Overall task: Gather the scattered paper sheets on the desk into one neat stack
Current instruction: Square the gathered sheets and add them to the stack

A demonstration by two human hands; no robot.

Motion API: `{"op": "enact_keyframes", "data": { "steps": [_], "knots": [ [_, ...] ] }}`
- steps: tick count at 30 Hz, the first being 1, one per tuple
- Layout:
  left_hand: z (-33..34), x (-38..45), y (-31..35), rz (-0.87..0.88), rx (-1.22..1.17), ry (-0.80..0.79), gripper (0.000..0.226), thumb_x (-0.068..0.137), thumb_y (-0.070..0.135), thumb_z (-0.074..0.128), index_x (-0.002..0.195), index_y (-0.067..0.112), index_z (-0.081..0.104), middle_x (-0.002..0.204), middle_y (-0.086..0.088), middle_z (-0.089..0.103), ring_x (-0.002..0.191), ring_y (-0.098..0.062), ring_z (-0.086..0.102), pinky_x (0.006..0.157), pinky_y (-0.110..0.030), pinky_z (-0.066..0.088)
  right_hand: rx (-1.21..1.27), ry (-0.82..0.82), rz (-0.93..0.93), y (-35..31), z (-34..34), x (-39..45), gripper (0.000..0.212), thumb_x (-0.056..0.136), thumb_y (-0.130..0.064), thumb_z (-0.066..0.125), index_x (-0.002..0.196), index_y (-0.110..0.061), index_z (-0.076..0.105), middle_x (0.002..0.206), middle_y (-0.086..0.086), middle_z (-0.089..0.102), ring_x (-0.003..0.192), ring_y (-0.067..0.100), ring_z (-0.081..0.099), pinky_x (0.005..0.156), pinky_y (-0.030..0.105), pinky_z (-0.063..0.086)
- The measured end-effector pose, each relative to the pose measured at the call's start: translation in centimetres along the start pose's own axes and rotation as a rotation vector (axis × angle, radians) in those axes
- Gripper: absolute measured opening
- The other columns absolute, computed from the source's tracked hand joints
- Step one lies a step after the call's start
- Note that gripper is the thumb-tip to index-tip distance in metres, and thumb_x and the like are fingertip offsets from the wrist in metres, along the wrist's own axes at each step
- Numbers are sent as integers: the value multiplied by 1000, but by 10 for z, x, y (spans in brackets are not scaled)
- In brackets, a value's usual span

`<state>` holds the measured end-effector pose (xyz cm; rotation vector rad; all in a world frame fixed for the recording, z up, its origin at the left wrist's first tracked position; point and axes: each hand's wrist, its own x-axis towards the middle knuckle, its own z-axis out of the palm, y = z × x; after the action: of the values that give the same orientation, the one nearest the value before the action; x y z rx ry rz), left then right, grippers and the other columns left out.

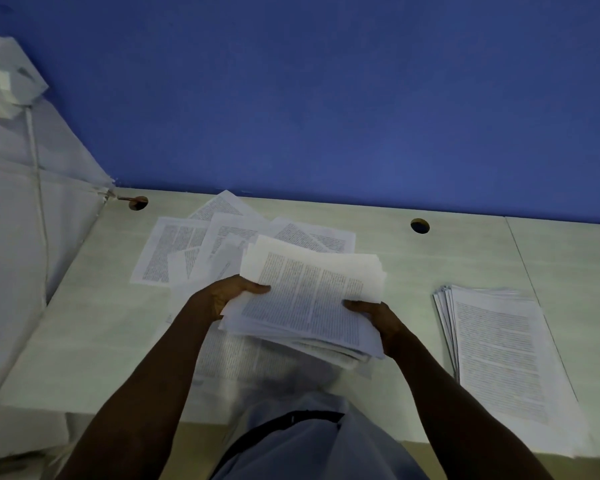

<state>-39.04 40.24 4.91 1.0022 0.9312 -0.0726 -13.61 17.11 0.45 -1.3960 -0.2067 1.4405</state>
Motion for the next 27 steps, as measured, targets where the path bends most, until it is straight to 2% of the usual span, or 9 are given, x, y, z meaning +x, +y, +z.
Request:
{"op": "enact_keyframes", "data": {
  "steps": [3,6,9,11,14,17,19,23,27],
  "knots": [
    [3,-2,-3,35,-401,-12,51,89,27,73,135,11,61,120,-18,68,109,-37,64,90,-55,54,100,156,-27,2,-7,0,86,55,-30,100,129,-3,66,128,21,69,116,41,67,94,56,58],
    [45,8,-8,122,-577,-20,43,96,32,64,134,12,60,130,-20,65,121,-43,60,101,-64,46,215,183,-67,7,8,2,73,64,-10,89,131,2,64,130,25,68,119,46,64,95,58,57],
    [88,24,-16,199,-498,205,49,82,-1,76,129,3,62,129,-20,66,112,-37,66,87,-51,58,235,56,-83,7,31,-1,62,73,3,79,132,-1,61,129,23,67,115,42,64,88,53,60],
    [85,26,-13,227,-401,287,54,75,-12,77,125,1,64,126,-18,67,109,-35,68,87,-49,59,241,5,-42,5,24,-7,61,81,3,76,139,-3,57,128,21,67,116,37,64,89,49,60],
    [56,13,0,196,-229,99,56,77,-12,75,130,3,63,131,-18,65,116,-35,65,100,-51,52,254,-51,26,-8,-12,-20,53,90,-12,69,142,-7,60,129,14,70,111,30,66,90,42,56],
    [50,9,9,117,-90,-145,53,85,-6,70,135,9,61,131,-13,66,120,-33,63,105,-47,49,17,-153,61,-28,-30,-29,45,95,-21,67,140,-15,63,143,16,61,125,34,59,107,47,45],
    [66,19,9,97,-149,-135,48,90,4,69,136,10,60,132,-14,65,120,-34,63,104,-47,49,-99,-273,66,-36,-19,-30,48,96,-18,67,143,-10,58,142,19,60,130,38,58,111,51,45],
    [89,41,-4,95,-341,141,60,78,30,84,130,8,65,128,-17,67,113,-35,67,100,-54,51,-229,-274,43,-34,-4,-35,49,89,-4,76,136,-8,61,131,15,69,120,34,66,101,46,55],
    [108,44,-14,97,-199,24,55,78,10,83,130,9,65,126,-15,69,116,-35,65,103,-53,50,-183,-131,22,-22,-26,-41,48,85,-11,82,129,-6,66,124,15,72,115,36,68,97,47,57]
  ]
}}
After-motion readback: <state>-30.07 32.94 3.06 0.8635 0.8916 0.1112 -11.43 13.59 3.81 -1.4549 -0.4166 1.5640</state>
